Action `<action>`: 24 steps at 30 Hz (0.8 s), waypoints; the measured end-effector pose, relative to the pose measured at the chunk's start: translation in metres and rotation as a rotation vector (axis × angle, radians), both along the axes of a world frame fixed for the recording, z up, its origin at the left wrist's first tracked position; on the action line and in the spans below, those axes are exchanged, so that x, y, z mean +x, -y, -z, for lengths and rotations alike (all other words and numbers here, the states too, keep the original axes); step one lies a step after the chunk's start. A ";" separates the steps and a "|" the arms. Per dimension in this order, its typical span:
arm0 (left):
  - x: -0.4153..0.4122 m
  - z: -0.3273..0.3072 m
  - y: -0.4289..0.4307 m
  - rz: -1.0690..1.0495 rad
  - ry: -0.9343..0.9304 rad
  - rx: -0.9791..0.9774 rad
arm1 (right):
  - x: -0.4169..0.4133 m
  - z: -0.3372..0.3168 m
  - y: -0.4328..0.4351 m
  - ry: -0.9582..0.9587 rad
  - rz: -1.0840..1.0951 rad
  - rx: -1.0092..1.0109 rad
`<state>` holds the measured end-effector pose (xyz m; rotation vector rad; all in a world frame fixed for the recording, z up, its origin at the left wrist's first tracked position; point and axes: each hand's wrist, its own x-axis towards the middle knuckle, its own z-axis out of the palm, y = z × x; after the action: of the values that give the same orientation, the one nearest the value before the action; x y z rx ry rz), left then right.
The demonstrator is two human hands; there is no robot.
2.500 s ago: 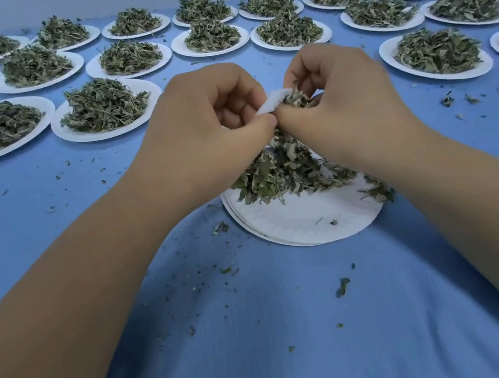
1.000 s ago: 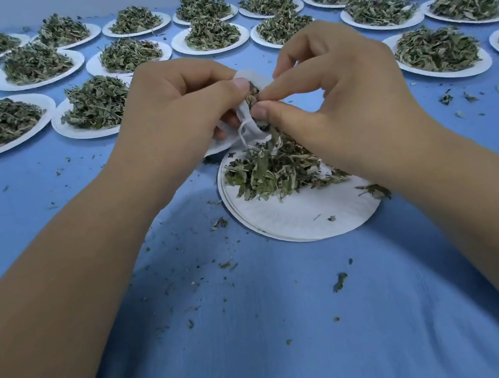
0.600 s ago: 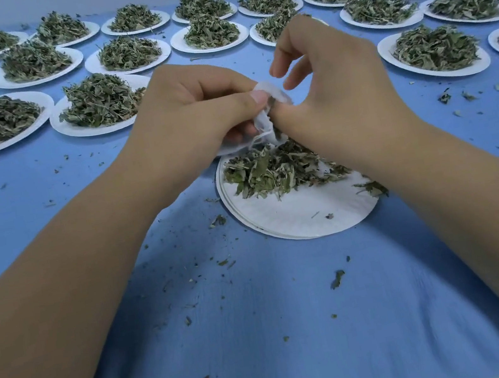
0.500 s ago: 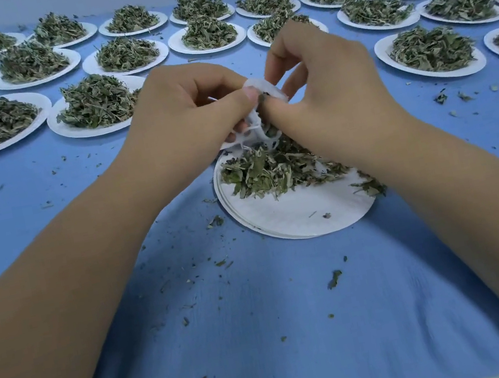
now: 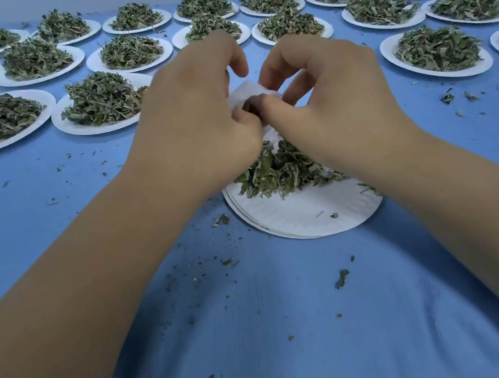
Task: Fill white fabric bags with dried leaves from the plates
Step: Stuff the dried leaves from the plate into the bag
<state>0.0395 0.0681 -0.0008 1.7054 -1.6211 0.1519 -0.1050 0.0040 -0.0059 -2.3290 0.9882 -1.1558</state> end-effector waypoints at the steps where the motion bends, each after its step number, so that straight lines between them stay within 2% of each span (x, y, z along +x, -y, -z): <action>1: -0.003 0.000 0.000 0.002 0.005 0.003 | 0.000 0.000 -0.001 0.003 -0.002 -0.004; 7: 0.001 -0.002 0.000 -0.037 -0.104 -0.058 | -0.003 -0.005 -0.005 0.049 -0.052 0.095; 13: -0.005 -0.003 -0.003 0.029 -0.211 -0.066 | -0.001 0.001 -0.001 -0.012 -0.077 0.132; 20: 0.005 -0.006 -0.004 -0.008 -0.168 -0.105 | 0.012 -0.014 0.005 -0.121 -0.039 0.064; 24: 0.011 -0.007 -0.005 -0.072 -0.190 -0.120 | 0.022 -0.022 0.004 -0.206 -0.081 0.114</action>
<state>0.0508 0.0731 0.0063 1.6347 -1.3857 0.1156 -0.0832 -0.0002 0.0163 -2.4062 0.9902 -0.8197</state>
